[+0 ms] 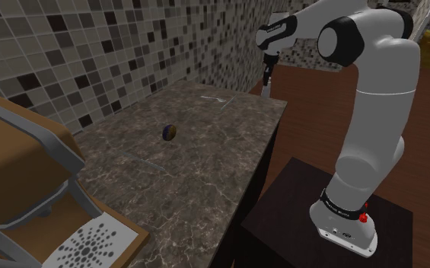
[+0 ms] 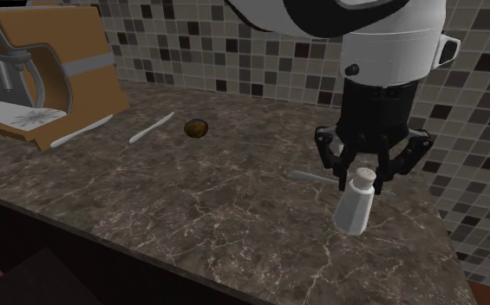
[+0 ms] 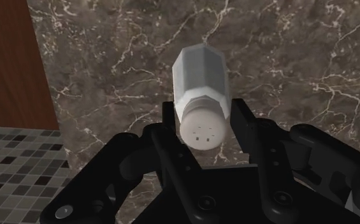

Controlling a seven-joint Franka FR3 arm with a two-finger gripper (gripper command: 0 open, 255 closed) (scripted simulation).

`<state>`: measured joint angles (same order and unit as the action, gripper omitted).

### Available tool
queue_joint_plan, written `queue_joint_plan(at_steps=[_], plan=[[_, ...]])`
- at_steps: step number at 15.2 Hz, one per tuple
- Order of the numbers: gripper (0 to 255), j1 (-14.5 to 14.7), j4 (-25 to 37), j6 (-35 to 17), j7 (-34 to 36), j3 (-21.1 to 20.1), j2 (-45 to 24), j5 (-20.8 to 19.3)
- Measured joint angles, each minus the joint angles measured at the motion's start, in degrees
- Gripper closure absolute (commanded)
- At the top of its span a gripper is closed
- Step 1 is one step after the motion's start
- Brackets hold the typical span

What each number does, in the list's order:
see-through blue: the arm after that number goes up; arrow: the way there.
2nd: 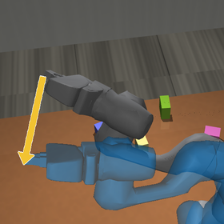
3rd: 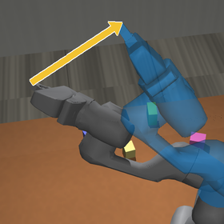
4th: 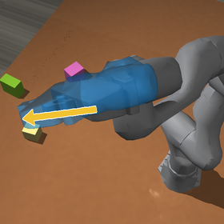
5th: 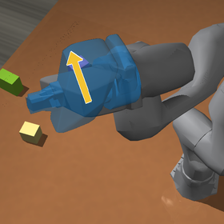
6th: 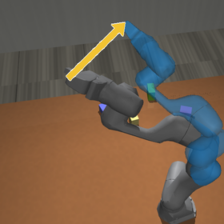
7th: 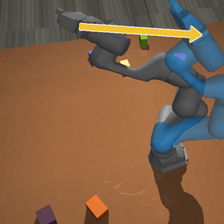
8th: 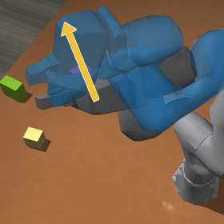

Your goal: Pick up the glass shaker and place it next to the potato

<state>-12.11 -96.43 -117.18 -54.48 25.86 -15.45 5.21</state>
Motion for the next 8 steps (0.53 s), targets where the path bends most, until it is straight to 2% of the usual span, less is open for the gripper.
queue_joint_plan(at_steps=[8], plan=[[255, -0.08, 4.77, 5.73, 0.19, 0.27, 1.07, -0.59]])
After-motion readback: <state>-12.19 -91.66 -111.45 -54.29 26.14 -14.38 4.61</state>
